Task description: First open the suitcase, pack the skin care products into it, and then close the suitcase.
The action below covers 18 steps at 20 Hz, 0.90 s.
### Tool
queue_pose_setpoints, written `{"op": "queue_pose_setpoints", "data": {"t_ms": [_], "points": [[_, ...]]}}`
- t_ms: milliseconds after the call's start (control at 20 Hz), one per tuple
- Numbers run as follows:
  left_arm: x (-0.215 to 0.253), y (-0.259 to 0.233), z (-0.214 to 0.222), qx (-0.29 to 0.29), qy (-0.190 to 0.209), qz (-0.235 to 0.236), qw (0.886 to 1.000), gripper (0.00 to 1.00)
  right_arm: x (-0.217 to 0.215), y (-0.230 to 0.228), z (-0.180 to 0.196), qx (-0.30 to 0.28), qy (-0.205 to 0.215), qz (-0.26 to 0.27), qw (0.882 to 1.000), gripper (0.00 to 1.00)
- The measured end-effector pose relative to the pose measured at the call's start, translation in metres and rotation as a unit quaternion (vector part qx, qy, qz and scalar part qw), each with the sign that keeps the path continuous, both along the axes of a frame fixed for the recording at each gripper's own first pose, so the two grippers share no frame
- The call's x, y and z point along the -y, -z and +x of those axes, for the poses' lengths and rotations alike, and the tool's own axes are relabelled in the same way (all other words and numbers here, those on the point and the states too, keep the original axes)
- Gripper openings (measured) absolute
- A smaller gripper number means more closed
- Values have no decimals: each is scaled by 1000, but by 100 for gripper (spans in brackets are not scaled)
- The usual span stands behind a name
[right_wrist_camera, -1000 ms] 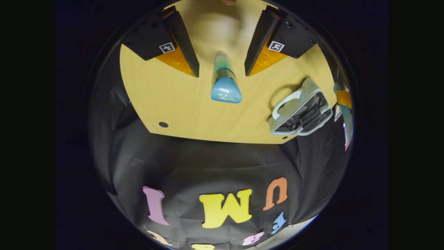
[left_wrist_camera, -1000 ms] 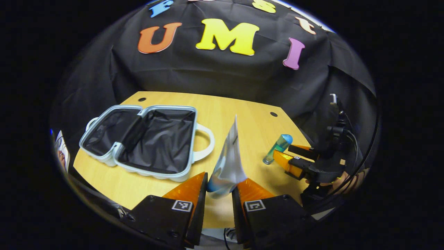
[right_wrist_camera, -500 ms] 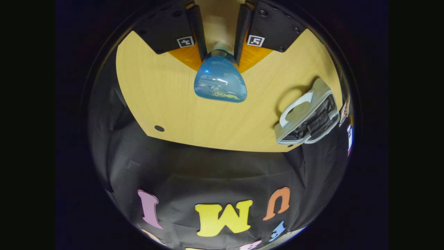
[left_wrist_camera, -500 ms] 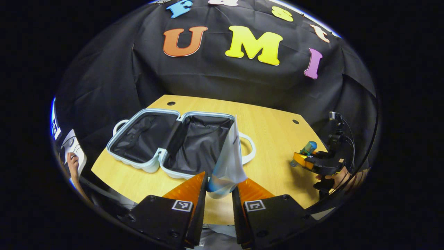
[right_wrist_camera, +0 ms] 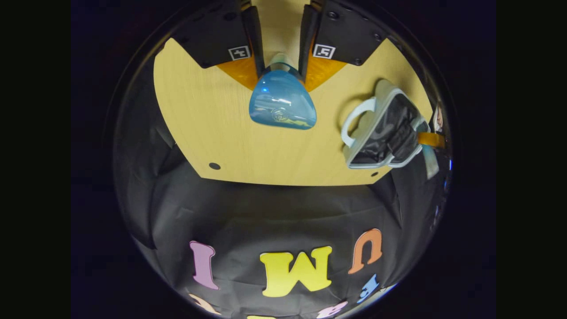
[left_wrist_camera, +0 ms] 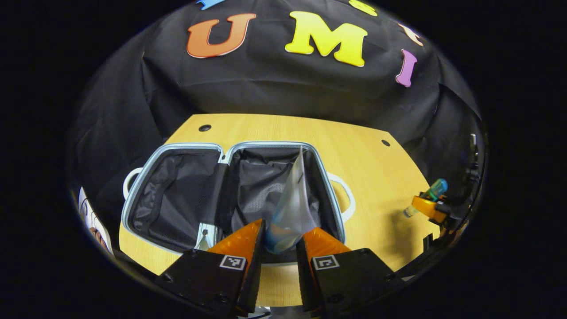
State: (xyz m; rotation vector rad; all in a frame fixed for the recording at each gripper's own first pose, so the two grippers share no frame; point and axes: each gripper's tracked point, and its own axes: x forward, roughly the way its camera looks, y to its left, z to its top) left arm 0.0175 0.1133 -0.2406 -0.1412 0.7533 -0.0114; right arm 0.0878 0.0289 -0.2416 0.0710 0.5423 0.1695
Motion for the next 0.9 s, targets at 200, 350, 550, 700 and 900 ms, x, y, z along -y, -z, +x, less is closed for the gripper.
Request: {"op": "queue_pose_setpoints", "data": {"t_ms": [200, 350, 550, 700, 900], "points": [[-15, 49, 20, -77, 3, -2, 997, 40, -35, -38, -20, 4, 0, 5, 1000, 34], [-28, 80, 20, -141, -14, -9, 990, 41, -63, -59, -27, 13, -7, 6, 1000, 34], [-41, 108, 10, -206, -32, -14, 978, 41, -94, -71, -26, 22, -25, -1, 999, 34], [-41, 113, 15, -206, -29, -23, 978, 40, -122, -76, -16, 18, -42, 9, 999, 34], [-36, 110, 16, -198, -25, -44, 979, 44, -162, -77, 2, 3, -64, 20, 998, 32]]}}
